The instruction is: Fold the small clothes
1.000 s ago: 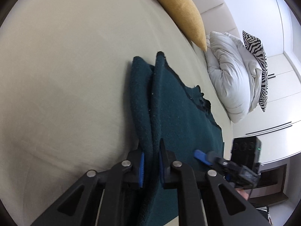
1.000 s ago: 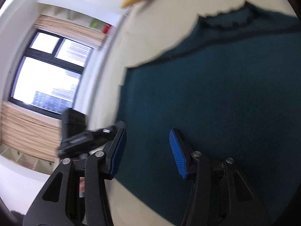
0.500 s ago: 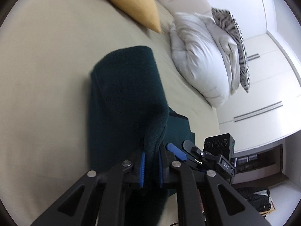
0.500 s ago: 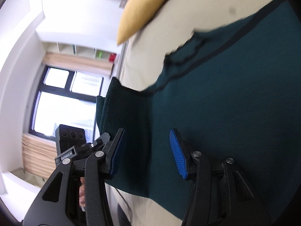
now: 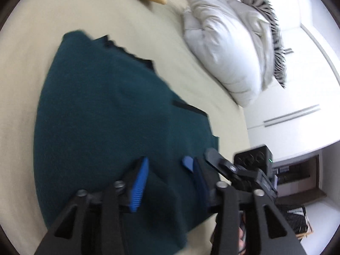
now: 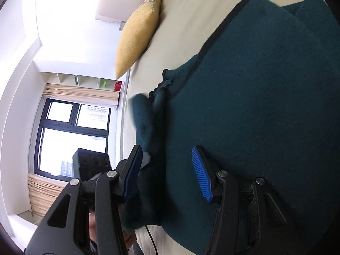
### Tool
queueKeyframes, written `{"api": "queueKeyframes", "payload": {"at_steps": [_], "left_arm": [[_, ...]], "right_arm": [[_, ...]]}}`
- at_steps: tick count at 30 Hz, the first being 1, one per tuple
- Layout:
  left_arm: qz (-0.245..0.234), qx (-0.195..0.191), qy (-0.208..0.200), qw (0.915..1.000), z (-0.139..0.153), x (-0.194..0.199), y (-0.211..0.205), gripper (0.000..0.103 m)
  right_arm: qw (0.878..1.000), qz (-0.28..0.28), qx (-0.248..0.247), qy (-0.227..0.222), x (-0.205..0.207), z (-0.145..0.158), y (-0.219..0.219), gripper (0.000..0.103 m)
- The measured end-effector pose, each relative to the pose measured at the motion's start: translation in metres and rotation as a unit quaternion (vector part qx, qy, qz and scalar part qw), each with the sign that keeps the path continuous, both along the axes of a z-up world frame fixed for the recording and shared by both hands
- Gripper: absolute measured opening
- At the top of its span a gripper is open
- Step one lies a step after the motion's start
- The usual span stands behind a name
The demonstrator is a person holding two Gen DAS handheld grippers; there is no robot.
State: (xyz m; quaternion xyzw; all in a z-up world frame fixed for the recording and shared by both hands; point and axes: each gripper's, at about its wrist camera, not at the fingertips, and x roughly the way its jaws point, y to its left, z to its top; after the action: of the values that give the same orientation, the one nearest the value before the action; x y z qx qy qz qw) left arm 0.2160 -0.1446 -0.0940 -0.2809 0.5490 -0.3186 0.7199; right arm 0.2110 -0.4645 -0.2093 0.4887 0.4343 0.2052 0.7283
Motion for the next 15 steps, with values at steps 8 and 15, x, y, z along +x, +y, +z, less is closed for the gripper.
{"api": "queueKeyframes", "payload": {"at_steps": [8, 15], "left_arm": [[0.023, 0.010, -0.094, 0.9953, 0.039, -0.030, 0.052, 0.050], [0.071, 0.018, -0.065, 0.9952, 0.011, -0.030, 0.090, 0.050]], "right_arm": [[1.000, 0.022, -0.017, 0.009, 0.016, 0.008, 0.020, 0.049], [0.992, 0.073, -0.090, 0.050, 0.046, 0.007, 0.063, 0.049]]}}
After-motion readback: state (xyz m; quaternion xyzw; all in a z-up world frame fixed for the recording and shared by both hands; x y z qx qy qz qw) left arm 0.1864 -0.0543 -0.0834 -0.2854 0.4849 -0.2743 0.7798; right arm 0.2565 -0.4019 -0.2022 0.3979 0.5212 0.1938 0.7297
